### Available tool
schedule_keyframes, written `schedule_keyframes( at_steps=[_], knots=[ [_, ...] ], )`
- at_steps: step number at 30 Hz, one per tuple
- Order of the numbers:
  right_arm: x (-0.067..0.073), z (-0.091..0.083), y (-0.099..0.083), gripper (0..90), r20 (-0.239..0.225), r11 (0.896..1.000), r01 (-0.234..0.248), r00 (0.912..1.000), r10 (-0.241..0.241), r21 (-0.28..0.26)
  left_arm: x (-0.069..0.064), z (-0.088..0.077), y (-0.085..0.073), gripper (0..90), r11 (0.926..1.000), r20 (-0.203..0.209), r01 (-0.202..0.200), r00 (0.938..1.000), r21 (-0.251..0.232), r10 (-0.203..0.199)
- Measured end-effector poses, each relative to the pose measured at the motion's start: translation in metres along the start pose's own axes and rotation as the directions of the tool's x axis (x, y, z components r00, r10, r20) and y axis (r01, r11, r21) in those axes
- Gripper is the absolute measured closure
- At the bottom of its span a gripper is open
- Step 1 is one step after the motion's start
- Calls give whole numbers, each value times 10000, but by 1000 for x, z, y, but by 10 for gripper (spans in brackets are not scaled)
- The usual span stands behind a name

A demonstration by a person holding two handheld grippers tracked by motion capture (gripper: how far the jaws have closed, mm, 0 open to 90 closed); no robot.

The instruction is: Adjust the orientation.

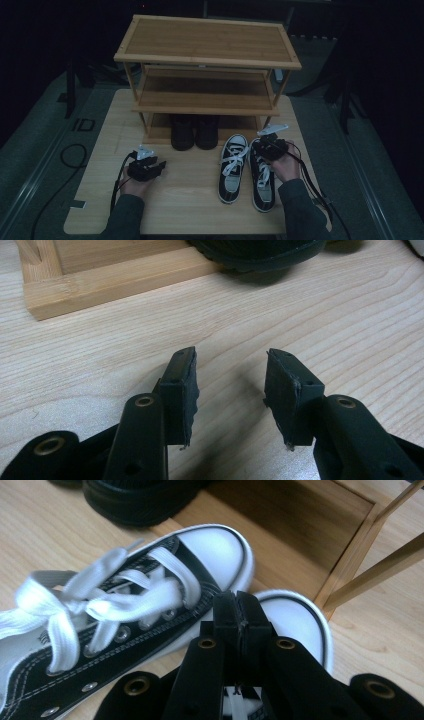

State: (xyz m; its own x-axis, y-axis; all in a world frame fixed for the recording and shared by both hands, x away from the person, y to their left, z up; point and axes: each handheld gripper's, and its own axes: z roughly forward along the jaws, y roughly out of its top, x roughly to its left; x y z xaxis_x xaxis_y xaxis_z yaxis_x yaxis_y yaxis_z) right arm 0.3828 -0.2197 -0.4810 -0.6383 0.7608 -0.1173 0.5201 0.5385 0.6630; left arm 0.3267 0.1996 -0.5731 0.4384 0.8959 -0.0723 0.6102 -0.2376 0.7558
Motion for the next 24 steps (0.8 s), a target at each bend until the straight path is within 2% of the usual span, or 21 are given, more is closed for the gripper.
schedule_keyframes(
  at_steps=[2, 6, 13, 15, 19, 24],
  knots=[
    [-1, 1, 3, 893, -96, 9999, -82, 9999, 81, -135, 0, 0, 0, 562, 10000, 5, 1, 10000, 5, -1],
    [-1, 6, 8, 893, -124, 9999, -109, 9999, 108, -62, 0, 0, 0, 562, 10000, 3, -11, 10000, 1, 11],
    [-8, 9, 3, 879, -284, 9987, -134, 9995, 148, 499, 0, 0, 0, 562, 10000, 8, 7, 10000, 1, -7],
    [-6, 11, 0, 856, -239, 9978, 29, 9997, -14, 664, 0, 0, 0, 562, 10000, 2, 5, 10000, -3, -5],
    [-3, 1, 1, 777, -349, 9992, -58, 9994, 72, 391, 0, 0, 0, 562, 10000, -4, 1, 10000, -1, -1],
    [5, -17, 3, 698, -360, 9998, 113, 9993, -108, 144, 0, 0, 0, 561, 10000, -9, -4, 10000, 0, 4]
  ],
)
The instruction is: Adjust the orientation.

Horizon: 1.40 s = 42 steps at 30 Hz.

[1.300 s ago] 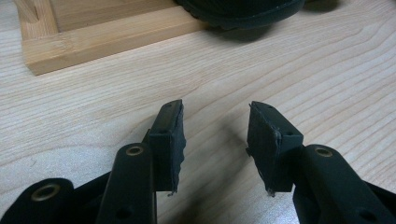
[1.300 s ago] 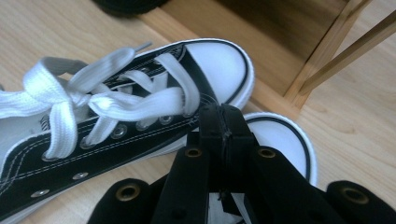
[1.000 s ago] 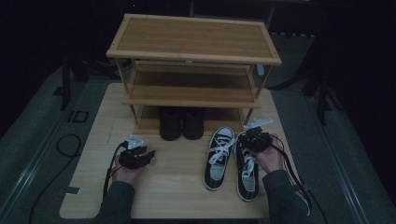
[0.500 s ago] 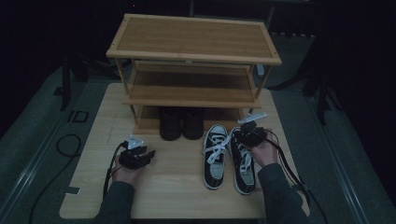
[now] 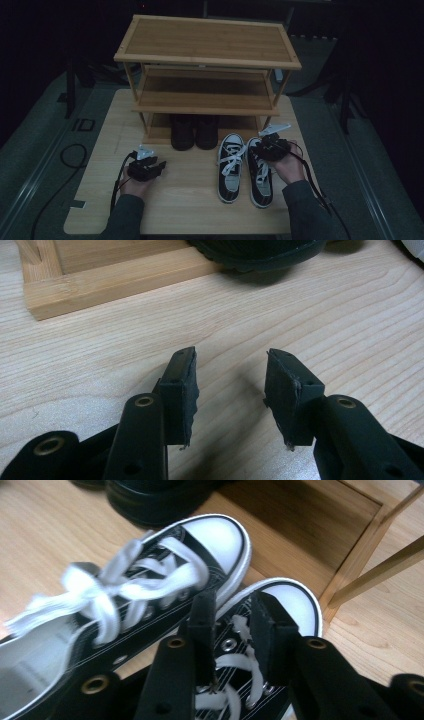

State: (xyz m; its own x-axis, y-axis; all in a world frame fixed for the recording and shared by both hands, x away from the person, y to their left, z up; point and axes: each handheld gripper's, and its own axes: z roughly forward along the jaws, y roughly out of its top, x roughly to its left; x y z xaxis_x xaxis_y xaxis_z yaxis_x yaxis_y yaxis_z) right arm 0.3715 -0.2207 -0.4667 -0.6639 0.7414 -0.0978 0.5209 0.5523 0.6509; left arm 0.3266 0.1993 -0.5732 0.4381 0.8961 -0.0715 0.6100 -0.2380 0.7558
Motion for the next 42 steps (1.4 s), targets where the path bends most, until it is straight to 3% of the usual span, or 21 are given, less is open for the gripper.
schedule_keyframes(
  at_steps=[12, 19, 23, 29, 38, 42],
  knots=[
    [34, -11, -7, 642, -584, 9996, 133, 9982, -147, -243, -1, 0, 0, 561, 10000, -30, -1, 10000, 1, 1],
    [53, -5, -8, 625, -956, 9999, 109, 9954, -114, -63, 0, 0, 0, 561, 10000, -26, 1, 10000, 4, -1],
    [58, 4, -9, 674, -971, 9991, 214, 9951, -178, 362, 0, 0, 0, 561, 10000, -10, 14, 10000, -6, -14],
    [60, 6, -10, 861, -1133, 9989, 103, 9935, -51, 449, 0, 0, 0, 561, 10000, -9, 10, 10000, -4, -10],
    [66, -4, -17, 882, -654, 9982, 314, 9975, -281, 503, 0, 0, 0, 561, 10000, -20, 3, 10000, 6, -3],
    [66, -11, -20, 884, -706, 9982, 325, 9971, -288, 512, 0, 0, 0, 561, 10000, -22, 3, 10000, 6, -3]
  ],
)
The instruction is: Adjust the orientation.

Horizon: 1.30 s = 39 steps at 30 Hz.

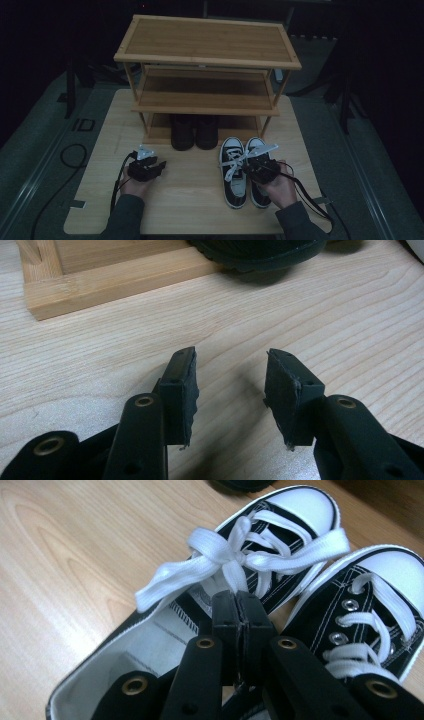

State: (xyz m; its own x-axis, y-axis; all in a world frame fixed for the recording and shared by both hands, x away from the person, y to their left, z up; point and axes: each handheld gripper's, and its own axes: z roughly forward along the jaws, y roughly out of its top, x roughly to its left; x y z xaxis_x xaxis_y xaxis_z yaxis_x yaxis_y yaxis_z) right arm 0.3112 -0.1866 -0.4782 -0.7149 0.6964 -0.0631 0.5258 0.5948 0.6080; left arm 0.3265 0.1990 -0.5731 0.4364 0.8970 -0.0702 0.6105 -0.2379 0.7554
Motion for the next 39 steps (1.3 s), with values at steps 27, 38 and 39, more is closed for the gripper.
schedule_keyframes(
  at_steps=[27, 38, 39],
  knots=[
    [0, -21, -28, 518, -148, 9974, -723, 9973, 723, 42, 0, 0, 0, 561, 10000, -5, -1, 10000, 9, 1],
    [-3, -18, -39, 372, 220, 9894, -1396, 9901, 1388, 393, 0, 0, 0, 560, 10000, -8, 3, 10000, 2, -3],
    [-4, -17, -40, 372, 91, 9883, -1488, 9889, 1486, 334, 0, 0, 0, 561, 10000, -6, 8, 10000, 0, -8]
  ],
)
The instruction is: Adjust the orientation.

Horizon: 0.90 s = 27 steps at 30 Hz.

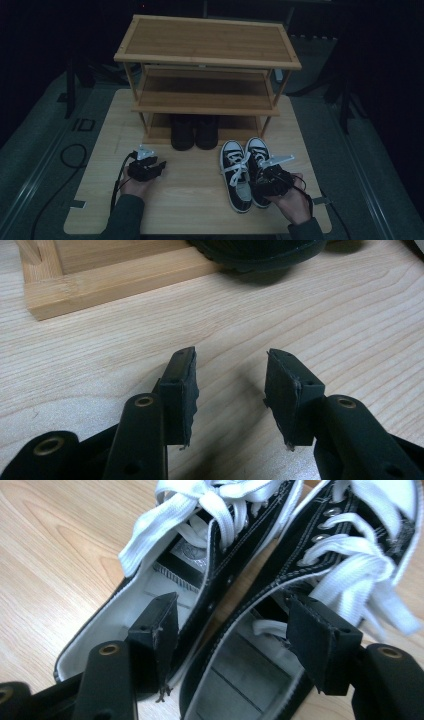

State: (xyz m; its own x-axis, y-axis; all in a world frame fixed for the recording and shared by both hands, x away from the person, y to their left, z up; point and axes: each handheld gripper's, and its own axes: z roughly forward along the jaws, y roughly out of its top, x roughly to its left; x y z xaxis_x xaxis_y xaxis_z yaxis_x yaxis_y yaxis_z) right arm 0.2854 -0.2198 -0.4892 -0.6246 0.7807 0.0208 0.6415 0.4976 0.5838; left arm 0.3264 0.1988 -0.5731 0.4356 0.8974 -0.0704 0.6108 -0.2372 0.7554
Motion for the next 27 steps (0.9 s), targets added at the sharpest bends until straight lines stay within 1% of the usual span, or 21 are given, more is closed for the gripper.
schedule_keyframes(
  at_steps=[1, 5, 7, 10, 12, 15, 17, 21, 23, 27],
  knots=[
    [-1, 2, 0, 368, -123, 9999, -112, 9999, 111, -30, 0, 0, 0, 561, 10000, 1, -11, 10000, 13, 11],
    [-1, 11, 4, 350, -181, 9993, -357, 9992, 358, 54, 0, 0, 0, 560, 10000, 2, -13, 10000, 12, 13],
    [-1, 16, 7, 353, -75, 9991, -410, 9991, 410, 49, 0, 0, 0, 560, 10000, -4, -11, 10000, 5, 11],
    [1, 22, 12, 396, 284, 9989, -437, 9987, 433, 143, 0, 0, 0, 560, 10000, 14, 3, 10000, 1, -3],
    [2, 26, 16, 420, 450, 9983, -467, 9980, 451, 348, 0, 0, 0, 560, 10000, 16, 5, 10000, 6, -5],
    [0, 32, 18, 463, 567, 9980, -429, 9976, 402, 459, 0, 0, 0, 560, 10000, 21, 9, 10000, -7, -9],
    [-1, 35, 18, 487, 544, 9976, -510, 9973, 485, 464, 0, 0, 0, 560, 10000, 21, 10, 10000, -8, -10],
    [-2, 35, 19, 578, 531, 9976, -515, 9974, 490, 471, 0, 0, 0, 560, 10000, 25, 16, 10000, -11, -16],
    [-3, 34, 19, 639, 461, 9975, -436, 9981, 410, 564, 0, 0, 0, 560, 10000, 24, 14, 10000, -10, -14],
    [-4, 31, 18, 760, 564, 9973, -226, 9982, 186, 697, 0, 0, 0, 560, 10000, -3, -12, 10000, -4, 12]
  ],
)
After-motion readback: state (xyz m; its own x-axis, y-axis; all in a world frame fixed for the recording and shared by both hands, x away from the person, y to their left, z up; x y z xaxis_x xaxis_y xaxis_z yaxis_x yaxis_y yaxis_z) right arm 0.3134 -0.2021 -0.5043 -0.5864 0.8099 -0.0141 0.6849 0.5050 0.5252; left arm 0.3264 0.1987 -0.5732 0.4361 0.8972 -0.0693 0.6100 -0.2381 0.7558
